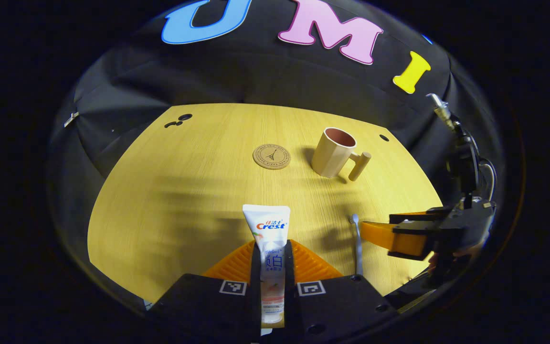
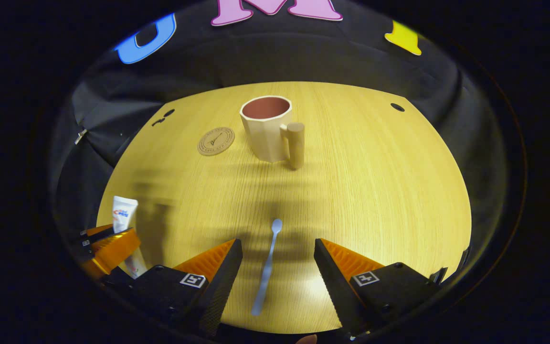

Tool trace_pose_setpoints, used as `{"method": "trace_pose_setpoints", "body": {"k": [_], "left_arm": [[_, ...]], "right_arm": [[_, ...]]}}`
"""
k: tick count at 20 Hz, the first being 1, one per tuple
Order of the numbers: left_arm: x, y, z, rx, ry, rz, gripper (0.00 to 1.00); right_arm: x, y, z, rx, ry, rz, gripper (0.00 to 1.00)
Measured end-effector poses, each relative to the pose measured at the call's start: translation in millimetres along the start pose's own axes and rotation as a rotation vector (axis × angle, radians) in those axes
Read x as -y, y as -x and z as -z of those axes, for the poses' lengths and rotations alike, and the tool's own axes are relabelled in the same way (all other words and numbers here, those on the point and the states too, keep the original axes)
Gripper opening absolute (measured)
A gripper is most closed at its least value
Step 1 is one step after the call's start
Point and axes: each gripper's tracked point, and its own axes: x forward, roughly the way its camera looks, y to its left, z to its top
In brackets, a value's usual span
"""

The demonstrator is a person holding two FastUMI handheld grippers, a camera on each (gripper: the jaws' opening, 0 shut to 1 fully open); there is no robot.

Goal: Put the toothbrush and toothpaste on the desktop into the cup, then pick up the cup and place it on the coaster on the desktop.

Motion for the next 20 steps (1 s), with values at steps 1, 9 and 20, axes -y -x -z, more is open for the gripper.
{"method": "trace_pose_setpoints", "body": {"k": [1,9,20], "left_arm": [[-5.4,3.1,5.5,-0.007,0.002,-0.009,0.24],[-32.4,15.2,28.1,-0.04,0.041,-0.061,0.24],[-23.6,14.1,34.5,-0.043,0.052,-0.073,0.24]], "right_arm": [[-0.7,-9.5,4.9,-0.026,0.008,0.013,0.92],[-2.3,-35.7,25.6,-0.148,0.031,0.065,0.57],[-0.8,-30.1,31.6,-0.137,-0.009,0.068,0.08]]}}
